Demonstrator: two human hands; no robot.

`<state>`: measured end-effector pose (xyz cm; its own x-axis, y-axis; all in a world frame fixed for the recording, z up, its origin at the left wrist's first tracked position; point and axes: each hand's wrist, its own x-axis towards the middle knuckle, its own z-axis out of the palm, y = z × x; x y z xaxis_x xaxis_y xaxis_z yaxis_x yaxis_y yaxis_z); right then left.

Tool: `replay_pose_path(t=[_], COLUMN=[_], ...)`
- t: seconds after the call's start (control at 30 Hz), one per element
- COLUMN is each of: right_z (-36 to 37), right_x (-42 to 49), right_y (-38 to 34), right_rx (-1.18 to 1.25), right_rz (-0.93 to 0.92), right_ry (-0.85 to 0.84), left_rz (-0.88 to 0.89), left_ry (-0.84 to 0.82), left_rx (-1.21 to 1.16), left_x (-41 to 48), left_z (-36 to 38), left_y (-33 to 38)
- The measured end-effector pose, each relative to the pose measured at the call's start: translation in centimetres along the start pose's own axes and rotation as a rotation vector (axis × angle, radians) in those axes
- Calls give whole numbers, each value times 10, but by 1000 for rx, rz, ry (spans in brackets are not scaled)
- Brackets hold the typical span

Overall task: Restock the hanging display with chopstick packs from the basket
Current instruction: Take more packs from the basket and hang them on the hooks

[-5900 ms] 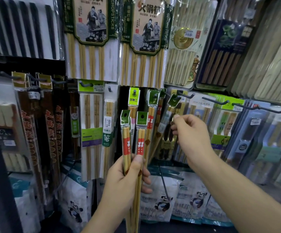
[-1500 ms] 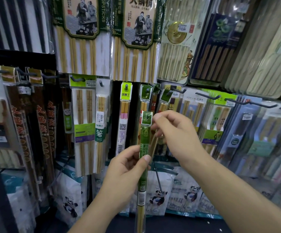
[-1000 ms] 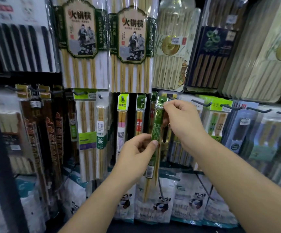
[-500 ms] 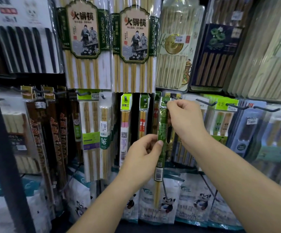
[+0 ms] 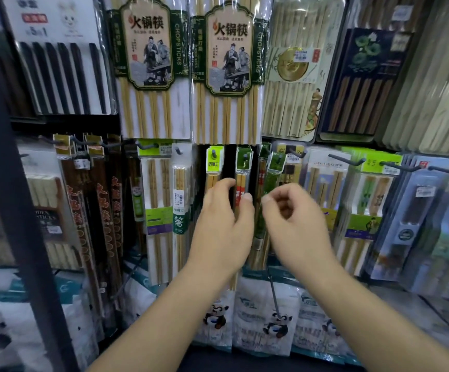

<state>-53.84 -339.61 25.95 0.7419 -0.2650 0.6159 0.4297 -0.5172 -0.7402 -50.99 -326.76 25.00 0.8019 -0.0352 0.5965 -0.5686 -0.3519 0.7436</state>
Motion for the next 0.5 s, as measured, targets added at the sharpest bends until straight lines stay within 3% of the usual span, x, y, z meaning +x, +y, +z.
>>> replay_pose_path(t=[0.13,0.3,0.5], right_z=[17,32,46], right_x=[-22,-30,-19], right_y=[7,21,32], right_rx=[-1,17,173], right_rz=[27,159,253], right_ry=[-199,-359,-367], left_rz=[-189,-346,-402], left_ry=[-137,-184,-187], left_rx=[-167,-368,-535], left_x=[18,31,43], left_z=[6,13,23], left_y=[5,5,-8])
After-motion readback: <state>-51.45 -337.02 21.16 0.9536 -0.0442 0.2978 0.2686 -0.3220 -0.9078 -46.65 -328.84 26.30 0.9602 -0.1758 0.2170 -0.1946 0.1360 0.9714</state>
